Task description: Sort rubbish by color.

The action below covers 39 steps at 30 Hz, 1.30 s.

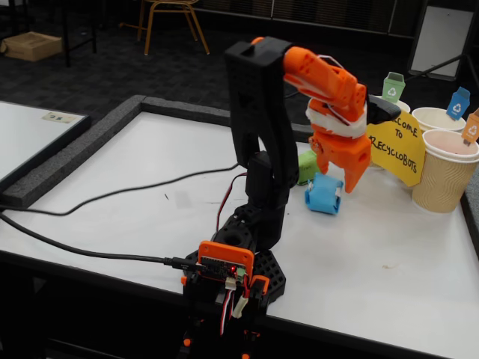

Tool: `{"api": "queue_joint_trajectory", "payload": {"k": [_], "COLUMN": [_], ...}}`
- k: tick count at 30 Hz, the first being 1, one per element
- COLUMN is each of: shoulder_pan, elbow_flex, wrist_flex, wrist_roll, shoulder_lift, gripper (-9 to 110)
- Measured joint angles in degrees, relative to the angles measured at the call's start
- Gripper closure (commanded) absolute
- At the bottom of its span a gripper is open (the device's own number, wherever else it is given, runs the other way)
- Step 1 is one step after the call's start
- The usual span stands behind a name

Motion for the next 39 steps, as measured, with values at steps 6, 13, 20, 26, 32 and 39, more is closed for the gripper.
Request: {"api": "queue_joint_trajectory", "payload": {"k": [6,13,20,26,32,39], "shoulder_pan": [0.00,-0.53,-4.48,-6.94,-6.77,-2.29], "elbow_flex": [5.19,7.21,7.29,11.87,17.67,19.60], "wrist_flex": [0.00,3.34,7.47,7.38,1.76,-6.42], "wrist_roll": [0.00,0.00,0.00,0.00,0.00,0.00], "shoulder_lift": [8.17,14.41,18.46,22.59,24.17,23.99], "gripper": [82,82,81,81,79,79]}}
